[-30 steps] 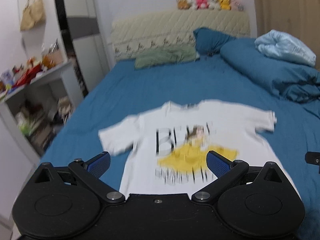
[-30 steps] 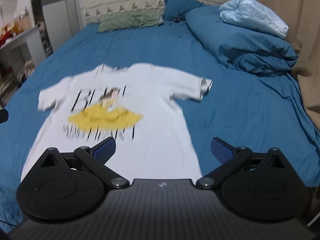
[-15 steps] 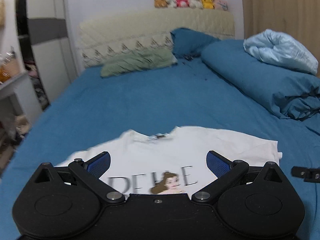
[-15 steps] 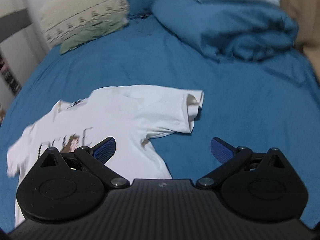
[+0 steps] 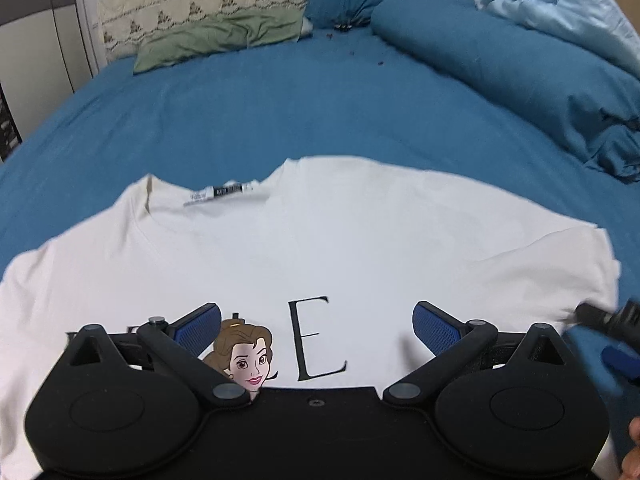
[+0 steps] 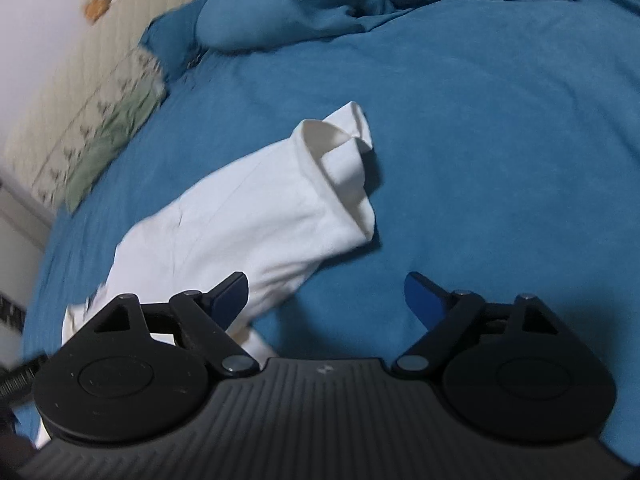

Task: Fold small clothes
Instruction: 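Grasp the sleeve of the white T-shirt with the right tool, then fold the held sleeve and side across the shirt front with the right tool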

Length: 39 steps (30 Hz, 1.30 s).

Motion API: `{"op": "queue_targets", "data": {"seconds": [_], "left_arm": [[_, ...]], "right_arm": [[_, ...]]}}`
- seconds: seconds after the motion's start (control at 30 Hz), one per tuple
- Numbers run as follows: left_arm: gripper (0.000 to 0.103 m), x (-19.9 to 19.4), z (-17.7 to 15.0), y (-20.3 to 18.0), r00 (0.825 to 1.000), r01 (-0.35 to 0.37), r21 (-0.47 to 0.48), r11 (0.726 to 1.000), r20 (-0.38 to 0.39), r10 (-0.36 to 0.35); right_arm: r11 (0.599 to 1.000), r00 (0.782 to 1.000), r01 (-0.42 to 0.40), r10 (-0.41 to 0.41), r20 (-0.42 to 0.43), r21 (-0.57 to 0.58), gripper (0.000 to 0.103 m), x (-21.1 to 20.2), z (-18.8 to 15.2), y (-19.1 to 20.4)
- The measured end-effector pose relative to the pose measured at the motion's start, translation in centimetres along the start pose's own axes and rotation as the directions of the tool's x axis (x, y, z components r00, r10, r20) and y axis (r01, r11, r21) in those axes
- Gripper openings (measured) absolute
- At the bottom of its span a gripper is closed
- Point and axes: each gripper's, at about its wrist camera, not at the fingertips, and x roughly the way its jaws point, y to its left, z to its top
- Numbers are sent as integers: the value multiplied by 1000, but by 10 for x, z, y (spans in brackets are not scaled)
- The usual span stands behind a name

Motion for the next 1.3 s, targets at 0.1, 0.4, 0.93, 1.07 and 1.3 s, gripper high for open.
{"op": "queue_targets", "data": {"seconds": [0.1, 0.4, 0.93, 1.07, 1.3], "left_arm": [[103, 16, -2, 4, 1000, -16, 4, 1000, -2, 16], [103, 60, -4, 27, 995, -66, 2, 998, -72, 66], [103, -12, 3, 133, 977, -210, 1, 978, 35, 210], [103, -7, -9, 156, 976, -217, -10, 976, -16, 217], [103, -9, -13, 150, 994, -109, -60, 992, -15, 108]], "right_arm": [[1000, 998, 0, -1, 63, 19, 85, 9, 1, 3], [1000, 996, 18, -18, 88, 2, 24, 21, 4, 6], [530, 883, -458, 362, -297, -713, 20, 12, -65, 203], [477, 900, -435, 249, -357, -763, 22, 46, -125, 205], [427, 914, -375, 318, -251, -823, 87, -3, -110, 194]]}}
